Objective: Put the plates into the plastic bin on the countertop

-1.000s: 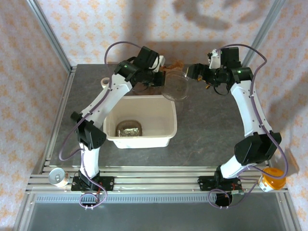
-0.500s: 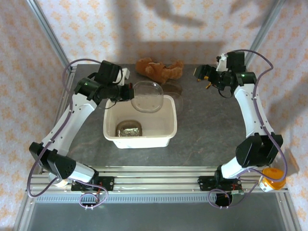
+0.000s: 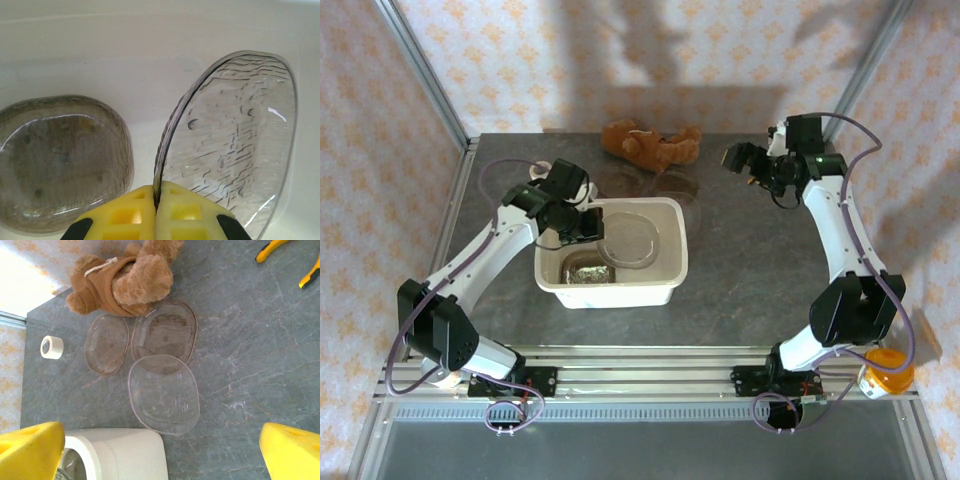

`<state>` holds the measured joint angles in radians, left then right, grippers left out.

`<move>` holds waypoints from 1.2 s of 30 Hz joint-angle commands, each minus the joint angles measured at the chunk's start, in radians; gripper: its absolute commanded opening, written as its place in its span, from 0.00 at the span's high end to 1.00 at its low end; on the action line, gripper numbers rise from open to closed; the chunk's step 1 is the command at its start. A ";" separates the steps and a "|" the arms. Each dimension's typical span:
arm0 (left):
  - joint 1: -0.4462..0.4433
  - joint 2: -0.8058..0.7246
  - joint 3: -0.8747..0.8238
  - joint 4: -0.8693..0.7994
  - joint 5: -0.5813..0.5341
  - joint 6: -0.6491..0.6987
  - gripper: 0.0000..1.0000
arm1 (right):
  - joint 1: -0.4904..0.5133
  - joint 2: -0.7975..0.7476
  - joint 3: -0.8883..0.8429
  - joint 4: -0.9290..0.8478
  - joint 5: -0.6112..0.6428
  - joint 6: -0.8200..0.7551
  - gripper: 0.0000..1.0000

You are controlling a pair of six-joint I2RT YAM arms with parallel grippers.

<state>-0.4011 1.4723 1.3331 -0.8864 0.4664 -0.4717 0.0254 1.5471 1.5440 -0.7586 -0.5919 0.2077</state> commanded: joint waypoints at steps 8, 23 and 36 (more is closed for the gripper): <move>-0.061 0.100 -0.028 0.093 -0.007 -0.049 1.00 | 0.002 -0.032 -0.053 0.006 0.030 0.010 0.01; -0.097 0.187 -0.096 0.198 -0.038 -0.069 1.00 | 0.004 0.005 -0.064 0.021 -0.006 0.017 0.01; -0.103 0.265 -0.082 0.189 -0.082 -0.097 1.00 | 0.009 0.023 -0.081 0.040 -0.027 0.022 0.01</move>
<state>-0.4976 1.7142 1.2385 -0.7128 0.4267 -0.5423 0.0273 1.5532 1.4670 -0.7418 -0.6071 0.2184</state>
